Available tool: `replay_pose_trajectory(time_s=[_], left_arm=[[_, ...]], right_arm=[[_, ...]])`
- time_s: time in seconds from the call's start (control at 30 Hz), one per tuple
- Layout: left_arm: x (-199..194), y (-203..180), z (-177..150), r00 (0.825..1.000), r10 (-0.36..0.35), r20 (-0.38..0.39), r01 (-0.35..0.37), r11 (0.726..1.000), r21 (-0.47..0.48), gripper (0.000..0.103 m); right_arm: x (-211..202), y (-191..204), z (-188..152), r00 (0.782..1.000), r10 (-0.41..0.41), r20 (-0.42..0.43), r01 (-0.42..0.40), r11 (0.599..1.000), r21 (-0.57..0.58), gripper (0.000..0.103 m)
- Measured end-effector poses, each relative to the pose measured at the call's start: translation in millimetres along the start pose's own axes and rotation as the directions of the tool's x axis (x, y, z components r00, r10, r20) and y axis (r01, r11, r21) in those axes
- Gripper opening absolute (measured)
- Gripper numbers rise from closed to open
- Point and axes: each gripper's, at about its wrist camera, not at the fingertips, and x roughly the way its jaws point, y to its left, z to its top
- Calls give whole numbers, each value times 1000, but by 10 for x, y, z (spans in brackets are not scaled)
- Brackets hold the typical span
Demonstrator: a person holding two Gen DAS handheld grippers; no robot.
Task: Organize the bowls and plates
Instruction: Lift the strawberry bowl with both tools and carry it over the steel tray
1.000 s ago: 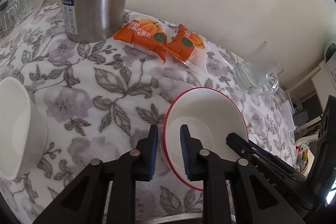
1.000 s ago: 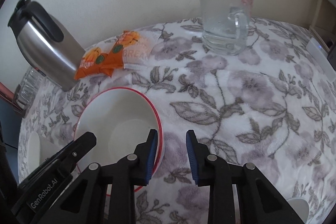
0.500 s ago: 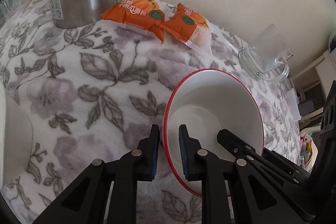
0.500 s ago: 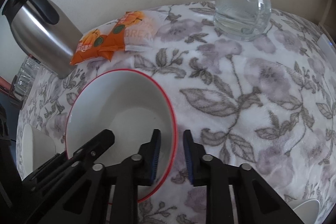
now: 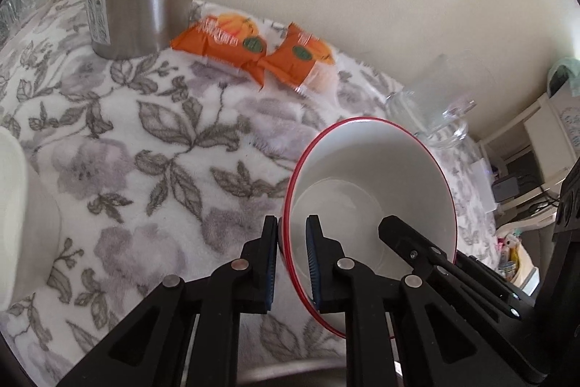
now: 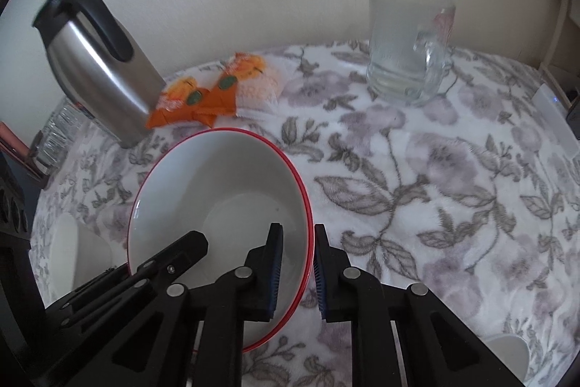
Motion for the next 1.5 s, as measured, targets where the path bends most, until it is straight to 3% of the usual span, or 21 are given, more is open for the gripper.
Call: replay_pose_trajectory(time_s=[0.47, 0.83, 0.97, 1.17, 1.5], left_arm=[[-885, -295, -235, 997, -30, 72, 26, 998, 66, 16], [-1401, -594, -687, 995, -42, 88, 29, 990, 136, 16], [-1406, -598, -910, 998, -36, 60, 27, 989, 146, 16], [-1447, -428, -1091, 998, -43, 39, 38, 993, 112, 16], [-1529, -168, -1289, 1000, -11, 24, 9, 997, 77, 16]], right_arm=[[-910, 66, -398, 989, 24, 148, -35, 997, 73, 18], [-1444, -54, -888, 985, 20, 171, -43, 990, 134, 18], [-1488, -58, -1110, 989, 2, 151, -24, 989, 144, 19], [-1425, -97, -1385, 990, 75, 116, -95, 980, 177, 18], [-1329, 62, -1612, 993, 97, 65, -106, 981, 164, 18]])
